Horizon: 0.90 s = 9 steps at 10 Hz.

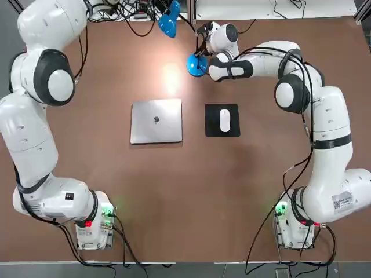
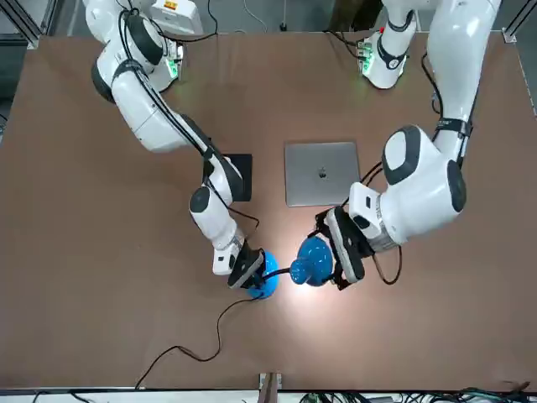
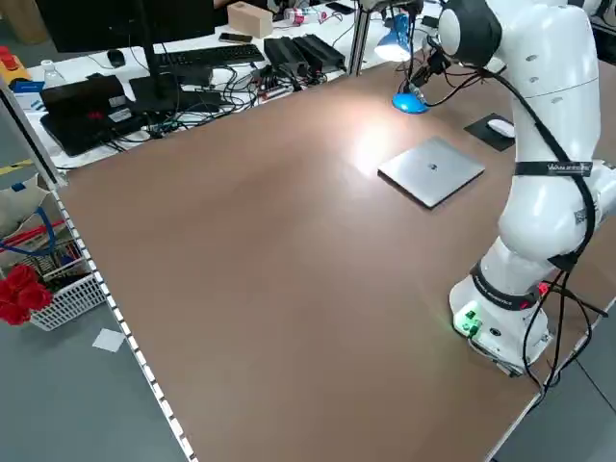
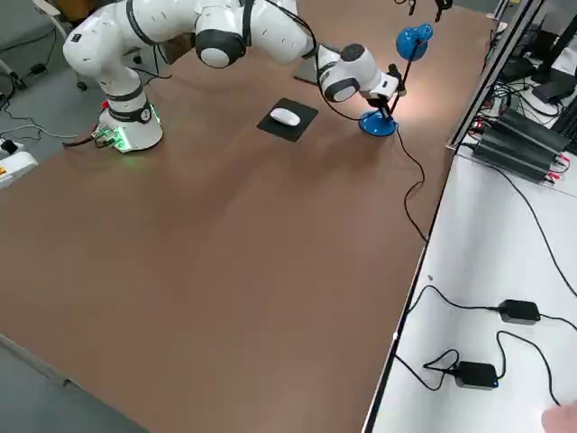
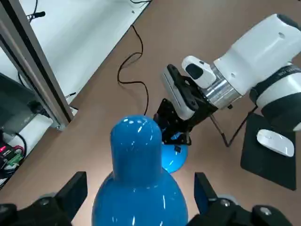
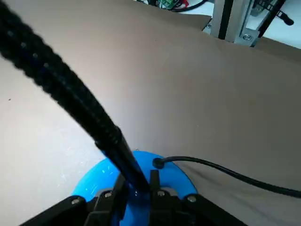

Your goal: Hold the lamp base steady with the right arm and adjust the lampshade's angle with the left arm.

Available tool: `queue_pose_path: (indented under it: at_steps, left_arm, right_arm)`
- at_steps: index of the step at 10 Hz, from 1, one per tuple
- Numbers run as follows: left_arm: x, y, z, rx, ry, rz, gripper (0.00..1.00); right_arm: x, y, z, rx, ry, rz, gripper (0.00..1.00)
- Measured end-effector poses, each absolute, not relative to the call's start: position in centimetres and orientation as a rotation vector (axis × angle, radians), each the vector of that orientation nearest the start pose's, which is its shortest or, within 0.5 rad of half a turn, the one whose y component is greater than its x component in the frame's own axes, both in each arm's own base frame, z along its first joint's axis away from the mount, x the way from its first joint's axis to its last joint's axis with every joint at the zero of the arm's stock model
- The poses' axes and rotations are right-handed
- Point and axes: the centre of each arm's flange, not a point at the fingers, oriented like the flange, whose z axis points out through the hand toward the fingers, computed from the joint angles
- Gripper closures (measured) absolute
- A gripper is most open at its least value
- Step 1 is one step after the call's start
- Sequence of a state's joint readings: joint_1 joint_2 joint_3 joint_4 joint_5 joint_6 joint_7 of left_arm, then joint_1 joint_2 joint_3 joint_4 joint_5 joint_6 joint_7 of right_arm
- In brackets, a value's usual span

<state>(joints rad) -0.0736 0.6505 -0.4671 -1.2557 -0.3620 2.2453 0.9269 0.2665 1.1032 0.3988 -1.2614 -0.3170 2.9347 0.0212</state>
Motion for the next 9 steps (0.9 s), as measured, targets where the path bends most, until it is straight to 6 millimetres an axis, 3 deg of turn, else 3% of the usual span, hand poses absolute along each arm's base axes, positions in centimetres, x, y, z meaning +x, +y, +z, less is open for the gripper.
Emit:
queue_pose_path:
  at_steps: [3,6,9]
  left_arm:
    - [69.5,-33.0,45.2,-2.939,1.93,-0.944,0.0]
    - [70.2,-32.9,44.2,-2.875,1.985,-0.991,0.0]
    - [70.6,-32.6,42.7,-2.959,1.96,-1.013,0.0]
  right_arm:
    - [67.0,41.2,18.4,-2.574,-0.812,-0.809,0.79]
    - [67.1,41.3,18.3,-2.577,-0.816,-0.814,0.81]
    - [67.1,41.3,18.2,-2.578,-0.819,-0.816,0.83]
